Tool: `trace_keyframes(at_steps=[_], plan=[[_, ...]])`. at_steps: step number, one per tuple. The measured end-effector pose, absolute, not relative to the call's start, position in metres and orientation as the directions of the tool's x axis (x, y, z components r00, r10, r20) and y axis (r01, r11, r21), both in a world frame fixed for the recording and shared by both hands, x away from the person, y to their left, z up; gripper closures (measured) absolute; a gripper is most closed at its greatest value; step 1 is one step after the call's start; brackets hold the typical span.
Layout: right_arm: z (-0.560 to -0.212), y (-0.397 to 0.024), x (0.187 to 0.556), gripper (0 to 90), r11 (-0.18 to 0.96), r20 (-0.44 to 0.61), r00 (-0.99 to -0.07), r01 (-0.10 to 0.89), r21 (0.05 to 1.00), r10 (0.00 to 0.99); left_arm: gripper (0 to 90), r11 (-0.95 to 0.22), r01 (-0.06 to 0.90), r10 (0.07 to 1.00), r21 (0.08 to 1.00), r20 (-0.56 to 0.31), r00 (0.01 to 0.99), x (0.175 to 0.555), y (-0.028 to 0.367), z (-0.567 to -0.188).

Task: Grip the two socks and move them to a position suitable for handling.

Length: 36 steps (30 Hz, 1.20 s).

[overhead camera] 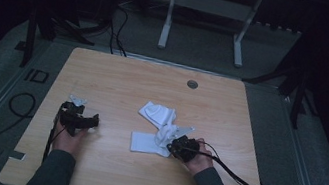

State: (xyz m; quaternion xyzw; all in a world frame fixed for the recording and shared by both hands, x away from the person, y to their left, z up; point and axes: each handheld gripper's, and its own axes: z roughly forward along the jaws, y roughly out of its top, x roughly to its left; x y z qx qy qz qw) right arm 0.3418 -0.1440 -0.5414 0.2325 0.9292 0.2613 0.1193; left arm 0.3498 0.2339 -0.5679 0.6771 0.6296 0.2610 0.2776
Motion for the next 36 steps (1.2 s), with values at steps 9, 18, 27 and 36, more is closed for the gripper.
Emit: trace_keyframes(at_steps=[9,18,27,36], plan=[[-0.542,-0.142,0.331,89.5,0.749,-0.059,-0.879,0.366,0.552,0.473,12.9,-0.053,0.708,0.997,0.705,0.004,0.071,0.350,0.234,-0.568],[-0.544,-0.131,0.322,88.3,0.735,0.017,-0.901,0.363,0.573,0.433,12.8,-0.053,0.708,0.997,0.704,0.004,0.071,0.350,0.234,-0.568],[-0.530,-0.134,0.325,85.8,0.735,-0.013,-0.899,0.349,0.582,0.438,12.8,-0.053,0.708,0.997,0.705,0.004,0.071,0.350,0.234,-0.568],[-0.512,-0.111,0.335,79.5,0.777,-0.105,-0.910,0.279,0.564,0.402,12.8,-0.053,0.708,0.997,0.705,0.004,0.071,0.350,0.234,-0.568]])
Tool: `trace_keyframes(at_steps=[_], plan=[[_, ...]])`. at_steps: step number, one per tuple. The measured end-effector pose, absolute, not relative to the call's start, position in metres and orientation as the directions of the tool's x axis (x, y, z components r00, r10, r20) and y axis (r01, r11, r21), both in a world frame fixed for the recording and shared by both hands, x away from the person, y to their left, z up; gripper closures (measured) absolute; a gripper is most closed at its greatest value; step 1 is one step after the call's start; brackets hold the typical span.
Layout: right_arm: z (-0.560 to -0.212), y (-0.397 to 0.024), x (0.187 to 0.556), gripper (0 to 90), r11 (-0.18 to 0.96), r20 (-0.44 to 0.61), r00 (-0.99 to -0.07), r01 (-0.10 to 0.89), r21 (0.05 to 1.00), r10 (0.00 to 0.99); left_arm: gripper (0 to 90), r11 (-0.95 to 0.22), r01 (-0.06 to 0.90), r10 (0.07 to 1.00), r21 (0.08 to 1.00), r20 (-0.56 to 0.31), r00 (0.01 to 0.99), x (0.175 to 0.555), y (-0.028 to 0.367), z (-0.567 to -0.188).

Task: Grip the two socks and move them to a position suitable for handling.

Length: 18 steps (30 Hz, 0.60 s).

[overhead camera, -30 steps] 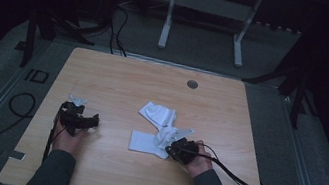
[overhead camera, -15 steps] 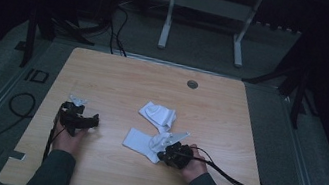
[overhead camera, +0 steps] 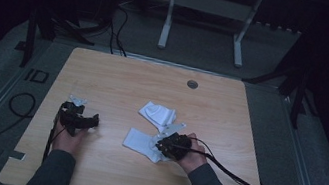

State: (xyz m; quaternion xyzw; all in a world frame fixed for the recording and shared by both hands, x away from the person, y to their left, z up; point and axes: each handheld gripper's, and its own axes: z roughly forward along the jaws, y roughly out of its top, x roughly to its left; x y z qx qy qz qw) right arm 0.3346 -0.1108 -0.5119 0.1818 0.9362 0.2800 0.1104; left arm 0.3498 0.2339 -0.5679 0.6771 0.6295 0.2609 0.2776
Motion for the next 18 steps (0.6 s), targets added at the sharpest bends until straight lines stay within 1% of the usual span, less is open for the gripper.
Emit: trace_keyframes(at_steps=[2,3,4,7,9,11,13,15,16,18], plan=[[-0.514,-0.107,0.340,76.0,0.768,-0.088,-0.909,0.289,0.572,0.407,12.9,-0.053,0.707,0.997,0.705,0.004,0.071,0.350,0.234,-0.568],[-0.516,-0.104,0.342,74.2,0.777,-0.105,-0.905,0.290,0.559,0.413,12.9,-0.053,0.707,0.997,0.705,0.004,0.071,0.350,0.234,-0.568],[-0.517,-0.100,0.343,73.2,0.785,-0.119,-0.904,0.284,0.550,0.410,12.9,-0.053,0.707,0.997,0.705,0.004,0.071,0.350,0.234,-0.568],[-0.520,-0.092,0.347,71.4,0.778,-0.101,-0.909,0.284,0.561,0.404,12.9,-0.053,0.707,0.997,0.705,0.004,0.071,0.350,0.234,-0.568],[-0.524,-0.088,0.351,68.5,0.787,-0.114,-0.901,0.296,0.541,0.418,12.8,-0.053,0.707,0.997,0.705,0.004,0.071,0.350,0.234,-0.568],[-0.529,-0.085,0.353,68.5,0.796,-0.101,-0.904,0.308,0.522,0.416,12.9,-0.053,0.707,0.997,0.705,0.004,0.071,0.350,0.234,-0.568],[-0.535,-0.081,0.355,73.9,0.816,-0.107,-0.907,0.309,0.489,0.407,12.9,-0.053,0.707,0.997,0.705,0.004,0.071,0.350,0.234,-0.568],[-0.536,-0.081,0.357,83.2,0.809,-0.092,-0.908,0.314,0.497,0.409,12.9,-0.053,0.707,0.997,0.705,0.004,0.071,0.350,0.234,-0.568],[-0.535,-0.081,0.357,86.3,0.810,-0.100,-0.906,0.313,0.496,0.410,12.9,-0.053,0.707,0.997,0.705,0.004,0.071,0.350,0.234,-0.568],[-0.533,-0.082,0.356,87.6,0.808,-0.103,-0.905,0.312,0.499,0.413,12.9,-0.053,0.707,0.997,0.705,0.004,0.071,0.350,0.234,-0.568]])
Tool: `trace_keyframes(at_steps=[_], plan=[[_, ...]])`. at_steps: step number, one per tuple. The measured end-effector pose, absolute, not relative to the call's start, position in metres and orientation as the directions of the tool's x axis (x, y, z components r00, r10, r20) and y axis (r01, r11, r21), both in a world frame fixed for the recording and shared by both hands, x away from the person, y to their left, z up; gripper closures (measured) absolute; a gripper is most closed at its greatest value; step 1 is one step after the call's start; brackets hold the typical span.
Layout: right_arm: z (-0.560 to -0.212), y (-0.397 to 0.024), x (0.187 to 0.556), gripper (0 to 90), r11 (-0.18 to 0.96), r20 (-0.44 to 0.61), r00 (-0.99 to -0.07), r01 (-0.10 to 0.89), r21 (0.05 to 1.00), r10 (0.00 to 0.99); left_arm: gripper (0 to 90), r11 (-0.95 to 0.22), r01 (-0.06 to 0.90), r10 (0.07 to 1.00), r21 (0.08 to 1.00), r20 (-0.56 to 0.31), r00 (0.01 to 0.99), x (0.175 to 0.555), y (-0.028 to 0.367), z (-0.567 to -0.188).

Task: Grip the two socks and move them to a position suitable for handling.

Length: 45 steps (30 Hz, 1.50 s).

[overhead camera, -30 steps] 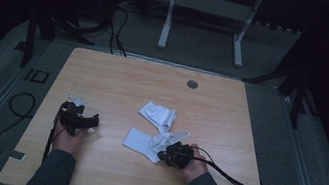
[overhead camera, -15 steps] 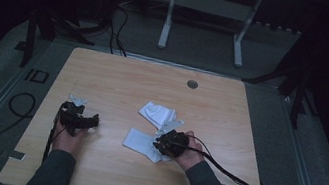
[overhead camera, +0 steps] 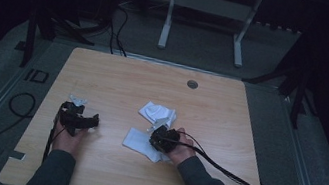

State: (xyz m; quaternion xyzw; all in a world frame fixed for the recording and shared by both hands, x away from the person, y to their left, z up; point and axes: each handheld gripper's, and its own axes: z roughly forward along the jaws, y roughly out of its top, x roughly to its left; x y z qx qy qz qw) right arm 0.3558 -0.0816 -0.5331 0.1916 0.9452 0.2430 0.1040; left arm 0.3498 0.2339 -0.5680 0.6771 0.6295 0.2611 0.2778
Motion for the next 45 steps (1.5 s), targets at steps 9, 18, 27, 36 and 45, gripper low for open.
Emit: trace_keyframes(at_steps=[9,18,27,36,45], plan=[[-0.517,-0.091,0.352,87.6,0.790,-0.109,-0.900,0.307,0.531,0.423,12.8,-0.053,0.707,0.997,0.705,0.004,0.071,0.350,0.234,-0.568],[-0.496,-0.121,0.351,87.6,0.774,-0.136,-0.877,0.323,0.545,0.462,12.9,-0.053,0.708,0.997,0.705,0.004,0.071,0.350,0.234,-0.568],[-0.491,-0.147,0.347,87.2,0.767,-0.149,-0.855,0.352,0.536,0.496,12.8,-0.053,0.708,0.997,0.705,0.004,0.071,0.350,0.234,-0.568],[-0.496,-0.180,0.348,86.9,0.740,-0.139,-0.817,0.417,0.527,0.560,12.8,-0.053,0.707,0.997,0.705,0.004,0.071,0.350,0.234,-0.568],[-0.489,-0.206,0.351,72.8,0.714,-0.153,-0.784,0.442,0.542,0.602,12.9,-0.053,0.708,0.997,0.705,0.004,0.071,0.350,0.234,-0.568]])
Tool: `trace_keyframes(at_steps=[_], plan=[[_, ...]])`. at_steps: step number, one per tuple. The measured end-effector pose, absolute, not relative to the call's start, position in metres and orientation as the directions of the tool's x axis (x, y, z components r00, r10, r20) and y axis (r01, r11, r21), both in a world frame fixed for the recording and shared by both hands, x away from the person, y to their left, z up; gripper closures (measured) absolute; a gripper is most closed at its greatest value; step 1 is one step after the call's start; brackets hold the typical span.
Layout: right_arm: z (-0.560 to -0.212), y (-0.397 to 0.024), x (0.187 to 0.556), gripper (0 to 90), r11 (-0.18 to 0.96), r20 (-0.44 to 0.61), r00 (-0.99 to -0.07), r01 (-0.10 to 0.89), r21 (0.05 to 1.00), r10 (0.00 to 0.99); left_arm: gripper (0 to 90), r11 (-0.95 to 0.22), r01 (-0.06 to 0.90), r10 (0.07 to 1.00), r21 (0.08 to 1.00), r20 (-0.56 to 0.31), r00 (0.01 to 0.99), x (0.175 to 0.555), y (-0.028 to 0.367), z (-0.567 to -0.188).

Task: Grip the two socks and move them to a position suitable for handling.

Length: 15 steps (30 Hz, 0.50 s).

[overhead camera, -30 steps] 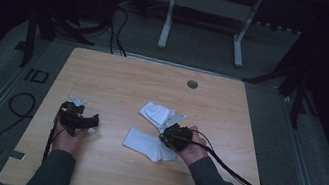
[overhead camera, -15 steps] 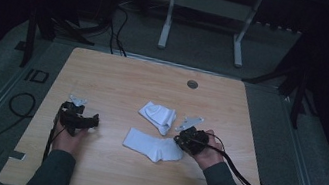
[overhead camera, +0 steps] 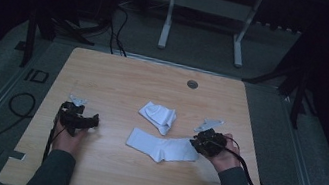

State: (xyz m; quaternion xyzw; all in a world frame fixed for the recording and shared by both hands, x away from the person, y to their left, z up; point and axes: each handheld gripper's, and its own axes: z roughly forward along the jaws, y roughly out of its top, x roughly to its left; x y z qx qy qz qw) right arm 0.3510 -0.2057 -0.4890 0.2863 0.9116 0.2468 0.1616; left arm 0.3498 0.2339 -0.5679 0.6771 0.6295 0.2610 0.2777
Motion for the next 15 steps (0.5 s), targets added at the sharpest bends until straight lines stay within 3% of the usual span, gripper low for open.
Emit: trace_keyframes(at_steps=[5,10,15], plan=[[-0.480,-0.200,0.352,71.8,0.714,-0.160,-0.790,0.422,0.559,0.592,12.8,-0.054,0.708,0.997,0.705,0.004,0.071,0.350,0.234,-0.568],[-0.489,-0.181,0.351,82.2,0.763,-0.153,-0.837,0.383,0.520,0.525,12.9,-0.053,0.708,0.997,0.705,0.004,0.071,0.350,0.234,-0.568],[-0.508,-0.161,0.349,84.9,0.811,-0.151,-0.870,0.357,0.463,0.469,12.8,-0.053,0.708,0.997,0.705,0.004,0.071,0.350,0.234,-0.568]])
